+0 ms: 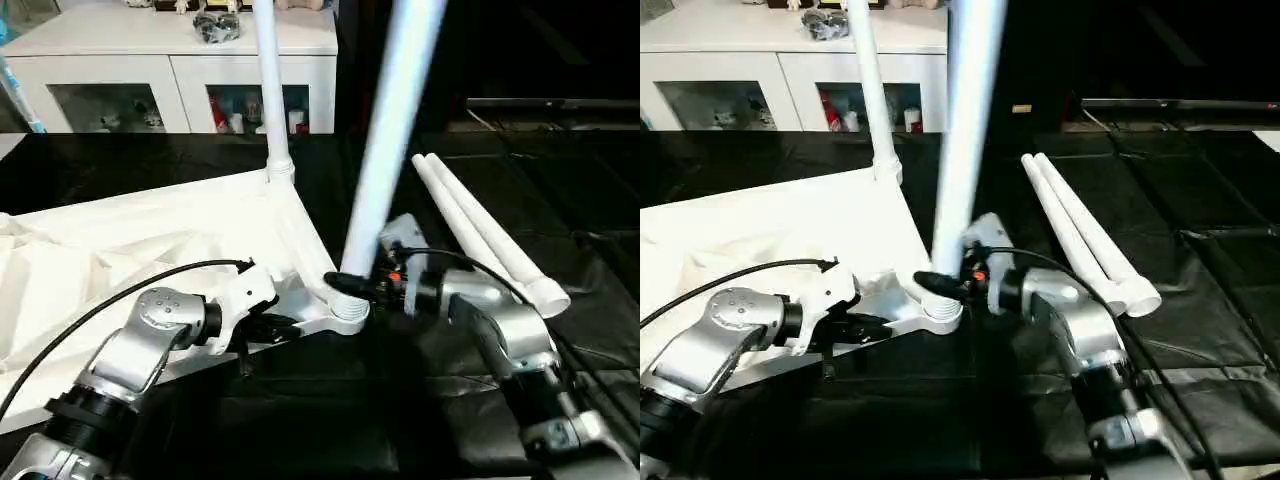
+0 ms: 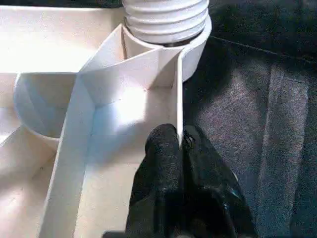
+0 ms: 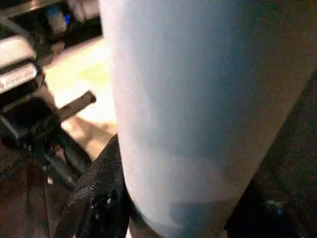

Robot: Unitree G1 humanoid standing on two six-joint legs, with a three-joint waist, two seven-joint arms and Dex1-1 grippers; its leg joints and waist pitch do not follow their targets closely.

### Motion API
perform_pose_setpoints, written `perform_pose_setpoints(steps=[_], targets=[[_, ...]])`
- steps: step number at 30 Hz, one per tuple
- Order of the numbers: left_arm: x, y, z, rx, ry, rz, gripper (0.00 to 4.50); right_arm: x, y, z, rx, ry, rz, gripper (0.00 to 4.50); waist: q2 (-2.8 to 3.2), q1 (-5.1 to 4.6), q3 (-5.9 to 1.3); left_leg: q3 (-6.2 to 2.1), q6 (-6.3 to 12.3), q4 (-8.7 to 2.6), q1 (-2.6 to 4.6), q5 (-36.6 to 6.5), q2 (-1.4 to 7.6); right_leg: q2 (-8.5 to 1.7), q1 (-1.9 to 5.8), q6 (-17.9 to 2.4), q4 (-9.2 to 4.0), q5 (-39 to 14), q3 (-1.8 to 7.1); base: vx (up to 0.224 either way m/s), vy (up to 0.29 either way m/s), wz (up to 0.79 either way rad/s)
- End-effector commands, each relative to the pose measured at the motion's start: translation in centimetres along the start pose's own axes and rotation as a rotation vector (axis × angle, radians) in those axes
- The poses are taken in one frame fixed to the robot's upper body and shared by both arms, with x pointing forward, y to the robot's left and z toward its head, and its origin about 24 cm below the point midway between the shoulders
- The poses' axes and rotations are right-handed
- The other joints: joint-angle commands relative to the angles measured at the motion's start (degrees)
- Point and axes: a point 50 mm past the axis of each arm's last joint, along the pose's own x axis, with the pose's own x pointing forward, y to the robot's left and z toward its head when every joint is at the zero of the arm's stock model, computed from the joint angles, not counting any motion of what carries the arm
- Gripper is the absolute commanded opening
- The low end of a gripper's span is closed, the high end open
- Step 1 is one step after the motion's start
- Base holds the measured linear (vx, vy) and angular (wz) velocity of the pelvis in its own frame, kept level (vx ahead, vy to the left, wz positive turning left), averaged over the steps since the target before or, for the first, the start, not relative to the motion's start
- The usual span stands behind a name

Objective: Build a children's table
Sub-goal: Insert table leg to table base

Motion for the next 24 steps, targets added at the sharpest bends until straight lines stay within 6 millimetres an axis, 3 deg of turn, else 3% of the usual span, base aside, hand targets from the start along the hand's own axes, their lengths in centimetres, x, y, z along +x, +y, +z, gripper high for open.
perform_pose_setpoints(steps=[1,2,3,4,6,8,11,12,15,16,17,18,19,20,21,22,24], targets=[[0.2,0.2,1.2,0.012,-0.052,-0.019,0.00,-0.5,-0.1,-1.6,0.061,-0.002,-0.056,1.94,1.42,0.01,-3.20,-0.58,-0.74,-4.58,0.64,-15.6,1.59,-3.19,2.76,-12.4,-4.23,-11.7,2.38,0.000,0.000,0.00],[0.2,0.3,1.3,0.010,-0.054,-0.014,0.00,-0.6,0.0,-1.7,0.068,-0.015,-0.065,1.94,1.59,0.07,-3.19,-0.57,-0.91,-4.57,0.79,-16.7,1.61,-3.28,2.63,-12.2,-4.42,-12.6,2.42,0.000,0.000,0.00],[0.2,0.4,1.3,0.009,-0.056,-0.012,0.00,-0.6,0.0,-1.8,0.072,-0.022,-0.070,1.94,1.25,0.08,-3.24,-0.63,-0.91,-4.64,0.62,-16.7,1.61,-3.28,2.87,-12.1,-4.40,-12.7,2.38,0.000,0.000,0.00],[0.1,0.6,1.4,0.008,-0.060,-0.002,0.00,-0.7,0.3,-2.2,0.075,-0.045,-0.080,1.94,1.76,0.18,-3.23,-0.77,-0.96,-4.69,0.57,-16.6,1.60,-3.30,2.91,-12.0,-4.30,-12.7,2.35,0.000,0.000,0.00],[0.1,0.7,1.4,0.005,-0.062,0.004,0.00,-0.8,0.6,-2.5,0.072,-0.057,-0.085,1.94,1.53,0.19,-3.21,-0.65,-0.60,-4.65,0.52,-16.6,1.56,-3.38,2.84,-11.4,-4.55,-14.3,2.38,0.000,0.000,0.00],[0.0,1.0,1.6,0.004,-0.065,0.017,0.00,-1.0,1.2,-3.0,0.055,-0.073,-0.090,1.94,2.26,0.36,-3.17,-0.69,-0.32,-4.66,0.45,-15.9,1.60,-3.40,2.75,-10.9,-4.62,-14.6,2.40,0.000,0.000,0.00],[0.0,1.2,1.6,0.005,-0.065,0.031,0.00,-1.2,1.7,-3.4,0.008,-0.072,-0.102,1.94,2.19,0.71,-3.29,-0.65,-0.16,-4.62,0.41,-15.0,1.58,-3.33,2.71,-10.5,-4.67,-14.6,2.37,0.000,0.000,0.00],[0.0,1.3,1.6,0.005,-0.065,0.037,0.00,-1.2,1.8,-3.6,-0.022,-0.057,-0.110,1.94,2.45,0.73,-3.24,-0.69,-0.15,-4.64,0.29,-15.0,1.57,-3.33,2.71,-10.4,-4.58,-14.6,2.37,0.000,0.000,0.00],[0.0,1.5,1.7,0.005,-0.066,0.045,0.00,-1.2,2.0,-4.3,-0.136,0.024,-0.122,1.94,2.08,0.81,-3.05,-0.60,-0.31,-4.75,0.38,-15.7,1.56,-3.28,2.56,-9.4,-4.94,-17.0,2.40,0.000,0.000,0.00],[0.0,1.5,1.6,0.004,-0.067,0.046,0.00,-1.2,2.0,-4.3,-0.157,0.040,-0.120,1.94,2.29,0.77,-2.93,-0.67,-0.41,-4.86,0.35,-16.5,1.54,-3.34,2.53,-9.1,-4.99,-18.6,2.36,0.000,0.000,0.00],[0.0,1.5,1.6,0.004,-0.067,0.046,0.00,-1.2,2.0,-4.4,-0.164,0.045,-0.119,1.94,2.05,0.74,-2.86,-0.72,-0.40,-4.90,0.44,-17.4,1.57,-3.38,2.48,-8.6,-5.14,-20.4,2.40,0.000,0.000,0.00],[0.1,1.4,1.5,0.004,-0.066,0.046,0.00,-1.0,2.0,-4.4,-0.191,0.074,-0.099,1.94,1.42,0.71,-2.87,-0.73,-0.17,-4.95,0.41,-17.2,1.60,-3.41,2.50,-8.4,-5.14,-21.1,2.45,0.000,0.000,0.00],[0.1,1.3,1.4,0.005,-0.066,0.046,0.00,-1.0,2.1,-4.4,-0.200,0.082,-0.093,1.94,1.70,0.77,-2.85,-0.73,-0.14,-4.96,0.48,-17.3,1.64,-3.42,2.38,-8.3,-5.16,-21.4,2.49,0.000,0.000,0.00],[0.1,1.2,1.4,0.005,-0.065,0.045,0.00,-0.9,2.1,-4.4,-0.215,0.100,-0.076,1.94,1.48,0.67,-2.82,-0.70,-0.01,-4.94,0.47,-17.3,1.63,-3.40,2.34,-8.2,-5.18,-21.8,2.52,0.000,0.000,0.00],[0.1,1.1,1.2,0.005,-0.064,0.045,0.00,-0.8,2.1,-4.4,-0.236,0.121,-0.053,1.94,0.72,0.57,-2.77,-0.53,0.32,-4.93,0.40,-16.9,1.67,-3.39,2.28,-8.0,-5.43,-21.8,2.61,0.000,0.000,0.00],[0.1,1.1,1.2,0.005,-0.063,0.045,0.00,-0.7,2.1,-4.4,-0.241,0.126,-0.048,1.94,1.04,0.66,-2.80,-0.71,0.33,-4.96,0.33,-16.8,1.65,-3.47,2.38,-8.0,-5.11,-21.9,2.58,0.000,0.000,0.00],[0.1,0.9,1.0,0.006,-0.062,0.042,0.00,-0.5,2.0,-4.3,-0.257,0.145,-0.012,1.94,0.88,0.62,-2.76,-0.67,0.53,-4.98,0.33,-16.5,1.74,-3.50,2.22,-7.9,-5.26,-22.4,2.59,0.000,0.000,0.00]])
